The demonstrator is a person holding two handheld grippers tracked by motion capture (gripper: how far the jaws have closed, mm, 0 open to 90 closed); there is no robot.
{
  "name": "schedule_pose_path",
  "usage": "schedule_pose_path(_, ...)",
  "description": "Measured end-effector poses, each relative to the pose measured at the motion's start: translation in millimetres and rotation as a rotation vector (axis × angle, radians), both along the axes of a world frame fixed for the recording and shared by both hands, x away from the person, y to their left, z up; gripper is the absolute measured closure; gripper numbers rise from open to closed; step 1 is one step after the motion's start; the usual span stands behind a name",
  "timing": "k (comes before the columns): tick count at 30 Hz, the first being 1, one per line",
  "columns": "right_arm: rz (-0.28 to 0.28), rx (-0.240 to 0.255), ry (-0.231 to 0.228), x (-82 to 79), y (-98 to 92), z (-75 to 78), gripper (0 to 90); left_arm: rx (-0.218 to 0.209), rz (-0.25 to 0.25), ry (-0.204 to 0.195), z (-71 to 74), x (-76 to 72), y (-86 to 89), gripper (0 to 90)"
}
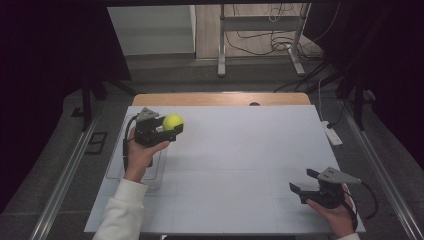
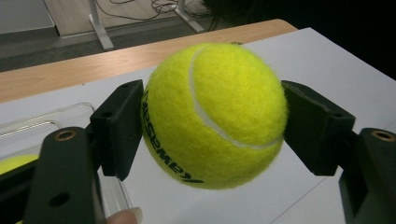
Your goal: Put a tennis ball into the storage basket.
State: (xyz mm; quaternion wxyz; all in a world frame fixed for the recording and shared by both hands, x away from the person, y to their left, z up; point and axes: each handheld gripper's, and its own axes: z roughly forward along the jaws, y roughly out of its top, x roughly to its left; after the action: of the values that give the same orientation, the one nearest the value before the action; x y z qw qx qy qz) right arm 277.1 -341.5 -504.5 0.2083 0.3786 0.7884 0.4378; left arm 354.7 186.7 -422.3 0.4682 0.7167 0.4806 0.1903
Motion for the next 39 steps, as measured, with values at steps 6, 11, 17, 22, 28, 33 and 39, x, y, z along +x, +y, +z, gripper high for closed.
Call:
schedule_pose_path(6, 0.002, 0.001, -0.002, 0.0, 0.4, -0.1, 14.9, 0.007, 0.02, 0.009, -2.8, 1.9, 5.6, 27.0)
schedule_pose_path(11, 0.001, 0.003, -0.002, 0.0, 0.3, 0.0, 14.8, 0.007, 0.029, 0.016, -5.1, 3.4, 8.8, 27.0)
schedule_pose_path(17, 0.0, 0.0, -0.002, 0.0, 0.3, 0.1, 14.8, 0.004, 0.042, 0.022, -7.0, 4.7, 13.8, 27.0)
schedule_pose_path(22, 0.001, 0.003, -0.002, -0.1, 0.4, 0.0, 14.8, 0.006, 0.049, 0.027, -8.6, 5.7, 15.9, 27.0)
schedule_pose_path(28, 0.001, 0.002, -0.002, 0.0, 0.4, 0.0, 14.8, 0.005, 0.055, 0.03, -9.4, 6.2, 18.5, 27.0)
schedule_pose_path(33, 0.001, 0.003, -0.002, -0.2, 0.5, 0.2, 14.8, 0.003, 0.061, 0.034, -11.0, 7.0, 20.9, 27.0)
schedule_pose_path(39, 0.001, 0.003, -0.001, 0.1, 0.5, 0.0, 14.8, 0.005, 0.072, 0.042, -13.5, 8.6, 23.8, 27.0)
